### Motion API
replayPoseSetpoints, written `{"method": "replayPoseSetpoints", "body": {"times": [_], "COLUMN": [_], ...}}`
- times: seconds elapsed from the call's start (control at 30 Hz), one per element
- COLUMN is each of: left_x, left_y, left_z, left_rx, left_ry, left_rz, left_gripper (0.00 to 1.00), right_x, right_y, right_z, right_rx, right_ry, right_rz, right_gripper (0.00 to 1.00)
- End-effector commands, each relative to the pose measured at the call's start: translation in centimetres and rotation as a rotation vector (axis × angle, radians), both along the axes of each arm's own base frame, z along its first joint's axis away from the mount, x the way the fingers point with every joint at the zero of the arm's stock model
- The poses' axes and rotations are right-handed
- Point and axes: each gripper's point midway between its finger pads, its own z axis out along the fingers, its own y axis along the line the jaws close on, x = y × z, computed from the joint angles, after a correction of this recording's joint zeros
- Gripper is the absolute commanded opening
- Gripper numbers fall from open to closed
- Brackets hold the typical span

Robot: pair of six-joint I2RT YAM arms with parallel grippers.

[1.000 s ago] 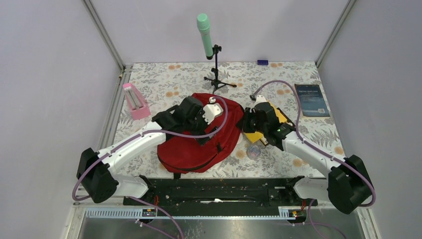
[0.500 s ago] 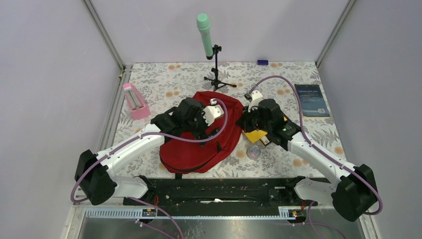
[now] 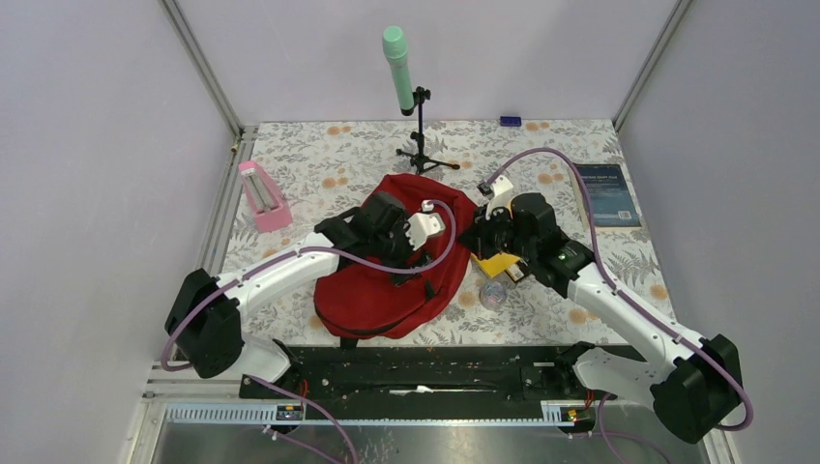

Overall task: Pack the student bag
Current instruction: Unzip the student bag at the center of the board.

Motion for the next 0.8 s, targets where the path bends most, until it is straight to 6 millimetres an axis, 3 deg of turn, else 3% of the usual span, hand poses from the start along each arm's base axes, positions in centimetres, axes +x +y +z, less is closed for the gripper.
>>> {"method": "replayPoseSetpoints", "body": {"times": [0.0,0.1,0.17,0.3,0.4,0.57,0.63,0.7,0.77], "left_x": [0.4,1.1,1.4,1.6,2.0,2.5,2.5,2.6,2.8], "left_y": [-1.2,-0.9,-0.8,-1.2,-1.0,-0.8,-0.8,-0.9,-1.0], "left_z": [1.0,0.8,0.7,1.2,2.7,7.0,8.6,10.0,10.6], "left_rx": [-0.031,-0.015,-0.014,-0.035,-0.057,-0.169,-0.214,-0.246,-0.258], "left_ry": [-0.008,-0.023,-0.036,-0.037,-0.079,-0.181,-0.205,-0.214,-0.212], "left_rz": [-0.025,0.01,0.026,0.037,0.062,0.119,0.137,0.155,0.167], "left_gripper": [0.76,0.7,0.6,0.25,0.02,0.0,0.0,0.0,0.0], "right_x": [-0.7,-0.9,-1.0,-0.7,0.9,4.0,4.9,5.7,6.1], "right_y": [0.7,0.4,0.3,-0.1,-1.6,-5.4,-6.5,-7.5,-8.1], "right_z": [3.5,3.7,3.7,3.5,2.7,1.5,1.3,0.8,0.7], "right_rx": [0.064,0.07,0.072,0.062,0.01,-0.11,-0.135,-0.156,-0.155], "right_ry": [-0.088,-0.092,-0.093,-0.094,-0.092,-0.086,-0.081,-0.067,-0.043], "right_rz": [0.053,0.047,0.043,0.009,-0.112,-0.377,-0.453,-0.523,-0.56], "right_gripper": [0.0,0.0,0.0,0.0,0.0,0.0,0.05,0.18,0.4]}}
